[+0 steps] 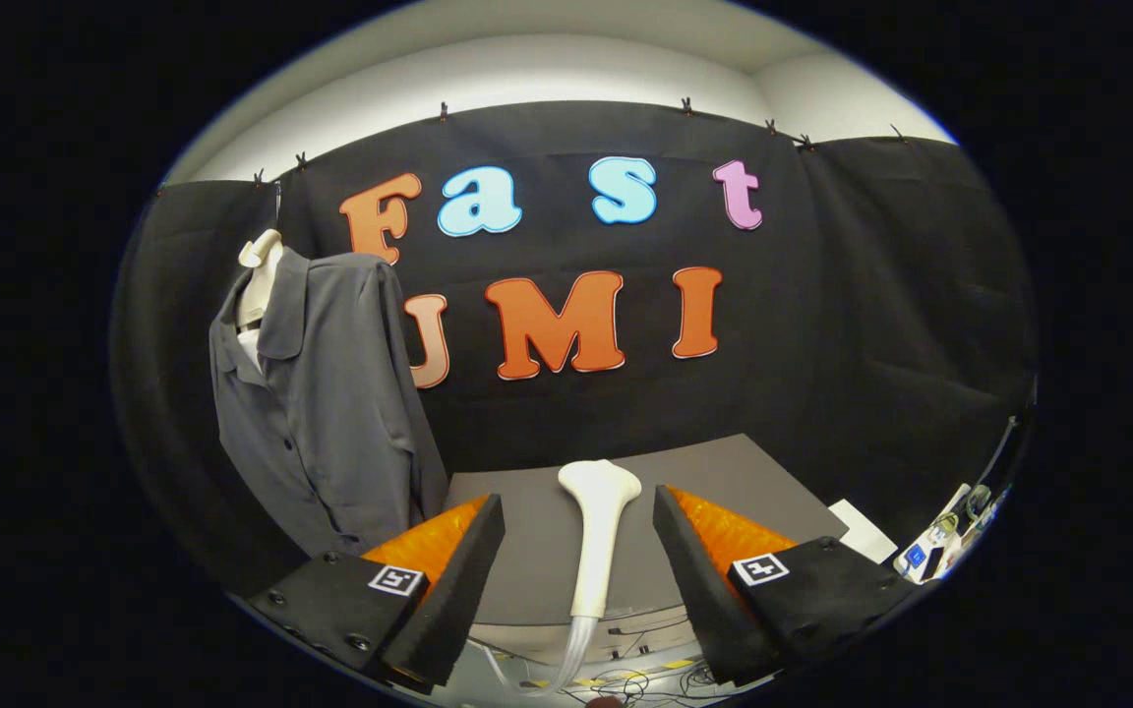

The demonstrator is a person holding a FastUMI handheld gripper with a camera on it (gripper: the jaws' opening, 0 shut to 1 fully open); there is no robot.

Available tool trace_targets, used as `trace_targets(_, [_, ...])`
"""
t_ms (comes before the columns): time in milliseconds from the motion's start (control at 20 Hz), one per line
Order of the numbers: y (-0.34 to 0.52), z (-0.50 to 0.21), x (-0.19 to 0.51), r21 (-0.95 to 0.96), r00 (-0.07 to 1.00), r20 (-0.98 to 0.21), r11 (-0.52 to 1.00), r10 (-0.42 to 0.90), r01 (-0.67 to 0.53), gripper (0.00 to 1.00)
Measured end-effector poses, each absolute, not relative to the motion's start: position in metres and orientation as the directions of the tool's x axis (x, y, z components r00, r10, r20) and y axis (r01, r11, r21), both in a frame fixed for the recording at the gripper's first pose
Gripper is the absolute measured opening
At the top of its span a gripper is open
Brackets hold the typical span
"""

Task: Iron the clothes twice with a garment steamer, once on the left side and once on the right side.

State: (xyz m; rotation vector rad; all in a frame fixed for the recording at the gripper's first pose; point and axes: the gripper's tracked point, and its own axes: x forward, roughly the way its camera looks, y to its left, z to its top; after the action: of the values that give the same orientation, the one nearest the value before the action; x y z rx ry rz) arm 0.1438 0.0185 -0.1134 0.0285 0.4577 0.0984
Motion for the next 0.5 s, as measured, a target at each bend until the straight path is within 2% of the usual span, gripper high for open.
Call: trace_targets(500, [0.023,-0.205,0.207,0.067,0.764,-0.634,0.993,0.120,-0.101,0.99])
